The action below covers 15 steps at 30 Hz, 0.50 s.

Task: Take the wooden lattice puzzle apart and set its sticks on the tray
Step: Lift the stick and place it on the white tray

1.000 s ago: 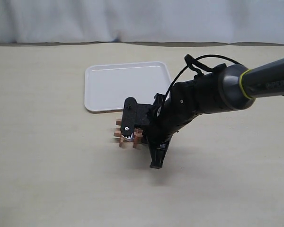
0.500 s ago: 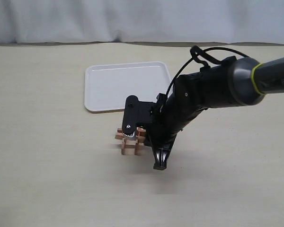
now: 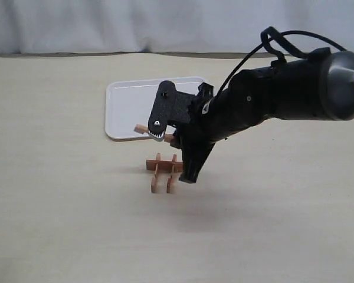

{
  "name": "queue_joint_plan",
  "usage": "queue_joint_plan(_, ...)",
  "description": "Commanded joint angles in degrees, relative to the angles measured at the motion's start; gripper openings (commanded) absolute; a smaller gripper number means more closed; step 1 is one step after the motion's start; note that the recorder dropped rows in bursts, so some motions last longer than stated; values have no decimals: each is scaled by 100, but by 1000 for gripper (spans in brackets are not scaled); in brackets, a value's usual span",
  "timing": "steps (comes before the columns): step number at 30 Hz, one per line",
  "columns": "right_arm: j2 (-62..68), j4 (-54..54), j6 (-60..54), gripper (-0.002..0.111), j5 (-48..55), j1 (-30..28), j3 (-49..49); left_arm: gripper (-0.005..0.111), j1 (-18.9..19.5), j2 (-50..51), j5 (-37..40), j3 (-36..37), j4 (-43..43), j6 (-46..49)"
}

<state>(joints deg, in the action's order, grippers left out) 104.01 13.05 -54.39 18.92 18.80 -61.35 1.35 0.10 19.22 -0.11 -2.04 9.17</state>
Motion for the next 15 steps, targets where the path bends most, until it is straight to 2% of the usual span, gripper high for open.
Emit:
queue_joint_plan(1,-21,12,530,4,-916,-8,11,0,-12,-10,-72,11,-14,-3)
queue_joint_plan(7,191,12,1073,4,-2309,-8,11,0,-12,-10,-82,11,5,-3)
queue_joint_plan(15,904,257,1179,4,-4187,-8,11,0,-12,-10,-82,11,5,-3)
